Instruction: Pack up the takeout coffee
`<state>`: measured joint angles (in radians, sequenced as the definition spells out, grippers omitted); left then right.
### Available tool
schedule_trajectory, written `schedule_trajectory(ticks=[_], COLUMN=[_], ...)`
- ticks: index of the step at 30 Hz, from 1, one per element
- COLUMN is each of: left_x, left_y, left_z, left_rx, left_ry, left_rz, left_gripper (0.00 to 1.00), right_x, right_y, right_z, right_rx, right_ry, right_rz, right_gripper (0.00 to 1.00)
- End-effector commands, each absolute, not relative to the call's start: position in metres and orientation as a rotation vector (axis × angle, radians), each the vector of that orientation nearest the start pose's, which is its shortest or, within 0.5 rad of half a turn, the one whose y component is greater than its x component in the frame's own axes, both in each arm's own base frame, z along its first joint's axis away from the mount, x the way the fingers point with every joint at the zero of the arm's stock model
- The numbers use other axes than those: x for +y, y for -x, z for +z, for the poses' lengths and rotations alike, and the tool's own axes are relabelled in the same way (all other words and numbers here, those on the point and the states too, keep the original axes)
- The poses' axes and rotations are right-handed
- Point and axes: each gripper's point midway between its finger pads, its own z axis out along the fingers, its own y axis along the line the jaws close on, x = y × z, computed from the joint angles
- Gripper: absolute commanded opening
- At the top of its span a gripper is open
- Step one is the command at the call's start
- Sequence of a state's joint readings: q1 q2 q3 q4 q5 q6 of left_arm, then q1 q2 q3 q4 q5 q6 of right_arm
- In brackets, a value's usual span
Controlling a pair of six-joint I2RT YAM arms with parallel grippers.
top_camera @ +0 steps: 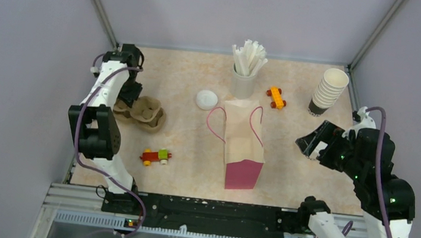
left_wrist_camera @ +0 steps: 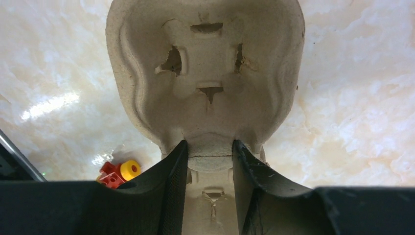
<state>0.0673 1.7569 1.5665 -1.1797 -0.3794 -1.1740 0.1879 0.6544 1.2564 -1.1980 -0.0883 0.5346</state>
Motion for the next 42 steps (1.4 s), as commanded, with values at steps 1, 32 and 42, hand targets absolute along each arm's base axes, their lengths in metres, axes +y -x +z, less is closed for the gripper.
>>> schedule_trajectory(ticks=[1,32,42], left_x=[0.059,-0.171,-0.208], left_y=[-0.355,-0.34,-0.315], left_z=[0.176,0.45,0.5], left_rx=[2.208,2.072,1.962], left_ry=[1.504,0.303,0.179], left_rz=[0.259,-1.035,-1.323], left_gripper=[0.34,0.24,0.23], right_x=[0.071,0.12,0.145], right_y=[-0.158,-0.206,-0.205], right_z=[0.3,0.383,0.39], right_rx=[2.177,2.025,2.02], right_ry=[-0.285,-0.099,0.0], right_rz=[0.519,0.791,0.814], right_gripper=[0.91,0.81,0.82])
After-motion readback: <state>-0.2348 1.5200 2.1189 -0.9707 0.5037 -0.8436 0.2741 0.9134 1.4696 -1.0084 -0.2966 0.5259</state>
